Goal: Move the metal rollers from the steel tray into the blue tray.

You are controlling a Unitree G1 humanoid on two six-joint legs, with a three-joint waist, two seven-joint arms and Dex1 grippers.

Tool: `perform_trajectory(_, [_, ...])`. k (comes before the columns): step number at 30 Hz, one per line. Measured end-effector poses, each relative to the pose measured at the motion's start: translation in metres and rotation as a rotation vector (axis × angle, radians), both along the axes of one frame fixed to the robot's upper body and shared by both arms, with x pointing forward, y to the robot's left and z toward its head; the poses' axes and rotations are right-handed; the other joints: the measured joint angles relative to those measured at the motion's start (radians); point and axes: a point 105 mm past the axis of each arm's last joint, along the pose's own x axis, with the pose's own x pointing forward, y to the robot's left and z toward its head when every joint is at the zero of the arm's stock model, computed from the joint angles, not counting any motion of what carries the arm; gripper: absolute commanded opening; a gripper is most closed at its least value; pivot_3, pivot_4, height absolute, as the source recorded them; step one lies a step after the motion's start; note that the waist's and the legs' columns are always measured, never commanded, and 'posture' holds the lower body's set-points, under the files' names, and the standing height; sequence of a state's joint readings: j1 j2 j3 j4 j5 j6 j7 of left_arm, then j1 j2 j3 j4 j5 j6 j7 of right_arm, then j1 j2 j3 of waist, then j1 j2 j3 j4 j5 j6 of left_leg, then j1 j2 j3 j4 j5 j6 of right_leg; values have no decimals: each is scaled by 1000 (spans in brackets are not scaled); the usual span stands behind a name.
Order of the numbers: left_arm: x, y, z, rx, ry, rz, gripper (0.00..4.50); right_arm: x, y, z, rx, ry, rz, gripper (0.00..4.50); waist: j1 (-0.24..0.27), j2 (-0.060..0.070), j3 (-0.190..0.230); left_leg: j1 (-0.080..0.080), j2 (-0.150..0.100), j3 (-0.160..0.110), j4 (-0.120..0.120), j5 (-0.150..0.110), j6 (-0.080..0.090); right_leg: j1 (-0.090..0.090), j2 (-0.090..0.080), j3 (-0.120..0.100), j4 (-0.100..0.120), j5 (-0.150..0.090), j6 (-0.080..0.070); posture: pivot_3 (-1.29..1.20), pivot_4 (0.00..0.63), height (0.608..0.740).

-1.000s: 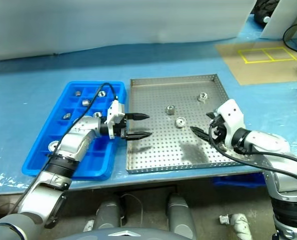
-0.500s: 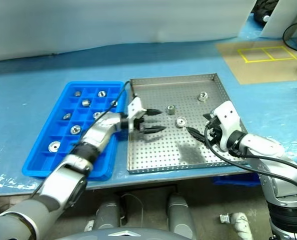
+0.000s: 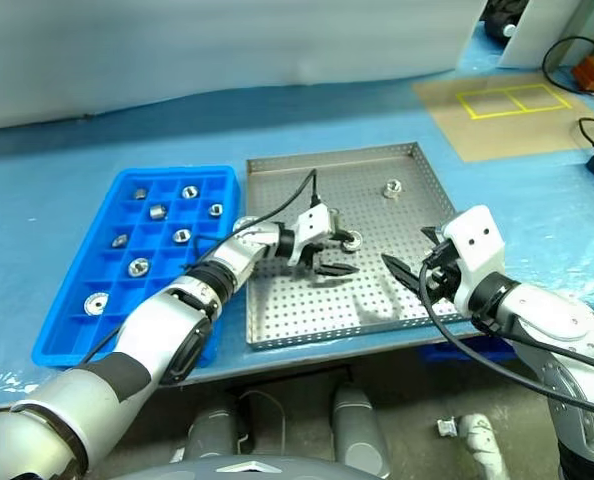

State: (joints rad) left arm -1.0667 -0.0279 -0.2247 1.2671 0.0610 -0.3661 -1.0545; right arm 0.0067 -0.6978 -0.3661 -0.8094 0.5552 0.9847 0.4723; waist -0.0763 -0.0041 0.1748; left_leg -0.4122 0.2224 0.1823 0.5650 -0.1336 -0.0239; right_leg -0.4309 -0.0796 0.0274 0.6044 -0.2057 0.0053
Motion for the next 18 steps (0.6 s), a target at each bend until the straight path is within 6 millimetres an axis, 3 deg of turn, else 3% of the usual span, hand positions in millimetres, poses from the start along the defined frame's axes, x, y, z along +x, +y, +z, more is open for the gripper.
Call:
perform_trajectory(7, [13, -12, 4, -7, -64, 138, 3672, -6, -1, -2, -4, -3, -24, 4161, -26, 0, 0, -3, -1, 0, 3, -2, 4, 0, -1, -1, -2, 0, 1, -761, 150, 740])
perform_trajectory(18, [22, -1, 5, -34, -17, 202, 3672, -5, -2, -2, -5, -7, -40, 4161, -69, 0, 0, -6, -3, -2, 5, -3, 5, -1, -1, -4, -3, -1, 2, -741, 150, 740])
